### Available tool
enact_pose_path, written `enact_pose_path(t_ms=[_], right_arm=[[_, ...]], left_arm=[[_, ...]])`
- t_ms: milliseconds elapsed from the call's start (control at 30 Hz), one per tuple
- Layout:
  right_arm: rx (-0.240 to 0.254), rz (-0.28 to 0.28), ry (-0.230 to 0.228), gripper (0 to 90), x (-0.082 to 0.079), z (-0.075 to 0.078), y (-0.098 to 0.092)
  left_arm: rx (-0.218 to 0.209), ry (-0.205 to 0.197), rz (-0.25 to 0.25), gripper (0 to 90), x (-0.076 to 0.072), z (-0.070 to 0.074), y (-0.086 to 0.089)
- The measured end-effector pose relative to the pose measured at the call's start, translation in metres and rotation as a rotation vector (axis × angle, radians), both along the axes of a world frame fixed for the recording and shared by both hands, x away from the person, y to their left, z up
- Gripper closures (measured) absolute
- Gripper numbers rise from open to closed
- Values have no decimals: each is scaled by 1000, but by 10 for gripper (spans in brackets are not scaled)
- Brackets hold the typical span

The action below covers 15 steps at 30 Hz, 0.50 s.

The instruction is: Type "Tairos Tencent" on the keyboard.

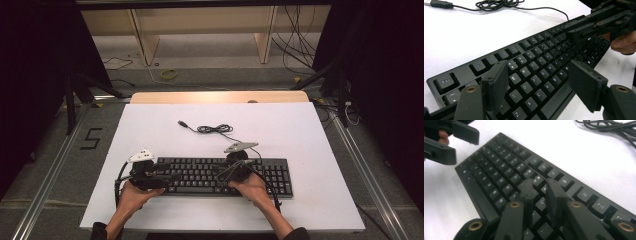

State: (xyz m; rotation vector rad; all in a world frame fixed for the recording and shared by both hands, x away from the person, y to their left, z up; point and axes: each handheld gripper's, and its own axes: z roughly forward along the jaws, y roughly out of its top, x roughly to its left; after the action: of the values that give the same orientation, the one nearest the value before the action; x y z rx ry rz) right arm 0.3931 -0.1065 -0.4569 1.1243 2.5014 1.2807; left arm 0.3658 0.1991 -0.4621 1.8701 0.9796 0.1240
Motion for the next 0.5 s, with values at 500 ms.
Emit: enact_pose_path(t_ms=[500], right_arm=[[14,-1,-7,480,-6,6,-3]], left_arm=[[35,11,-9,345,4,2,-1]])
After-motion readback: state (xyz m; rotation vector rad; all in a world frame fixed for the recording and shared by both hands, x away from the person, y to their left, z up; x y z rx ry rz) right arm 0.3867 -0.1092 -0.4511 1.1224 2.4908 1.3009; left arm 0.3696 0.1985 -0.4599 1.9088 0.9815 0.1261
